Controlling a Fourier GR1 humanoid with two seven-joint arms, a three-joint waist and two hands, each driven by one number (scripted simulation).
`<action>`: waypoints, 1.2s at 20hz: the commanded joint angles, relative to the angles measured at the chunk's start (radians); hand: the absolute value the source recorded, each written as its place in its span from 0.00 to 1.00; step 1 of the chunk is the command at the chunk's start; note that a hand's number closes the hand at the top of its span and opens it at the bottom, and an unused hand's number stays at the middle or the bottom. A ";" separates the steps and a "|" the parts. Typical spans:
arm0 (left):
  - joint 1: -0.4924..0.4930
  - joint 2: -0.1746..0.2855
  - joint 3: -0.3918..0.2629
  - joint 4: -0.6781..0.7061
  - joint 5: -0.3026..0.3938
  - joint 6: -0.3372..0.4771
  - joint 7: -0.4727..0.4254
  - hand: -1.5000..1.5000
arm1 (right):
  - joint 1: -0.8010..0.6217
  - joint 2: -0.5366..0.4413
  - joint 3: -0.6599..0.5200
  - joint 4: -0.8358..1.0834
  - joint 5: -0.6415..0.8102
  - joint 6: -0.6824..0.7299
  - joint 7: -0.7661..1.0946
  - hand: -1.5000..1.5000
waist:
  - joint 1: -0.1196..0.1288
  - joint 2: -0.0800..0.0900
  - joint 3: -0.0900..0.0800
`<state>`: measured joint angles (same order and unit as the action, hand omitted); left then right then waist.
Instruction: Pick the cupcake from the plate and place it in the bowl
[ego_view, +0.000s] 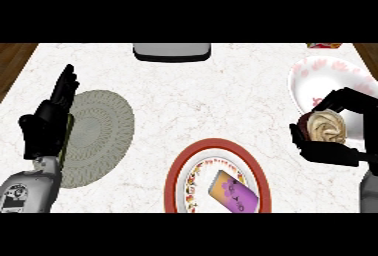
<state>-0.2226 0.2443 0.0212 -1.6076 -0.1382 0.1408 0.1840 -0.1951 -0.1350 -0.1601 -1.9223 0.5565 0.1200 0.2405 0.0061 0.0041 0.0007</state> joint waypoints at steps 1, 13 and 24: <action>0.006 -0.027 -0.020 0.037 -0.036 0.021 -0.037 0.50 | -0.116 -0.119 -0.153 0.200 -0.039 -0.032 -0.133 1.00 | 0.001 0.001 0.000; -0.025 -0.032 -0.022 -0.008 -0.033 0.003 0.016 0.50 | -0.370 -0.284 -0.213 0.971 0.211 -0.400 -0.484 1.00 | 0.030 0.009 0.001; -0.017 -0.041 -0.009 0.044 -0.031 -0.002 -0.047 0.50 | -0.561 -0.361 -0.347 1.479 0.046 -0.269 -0.706 0.00 | 0.045 0.017 0.003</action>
<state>-0.2649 0.2182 0.0147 -1.5803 -0.1614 0.1274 0.1712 -0.7060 -0.4748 -0.4656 -0.5739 0.6564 -0.1970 -0.3696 0.0491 0.0202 0.0039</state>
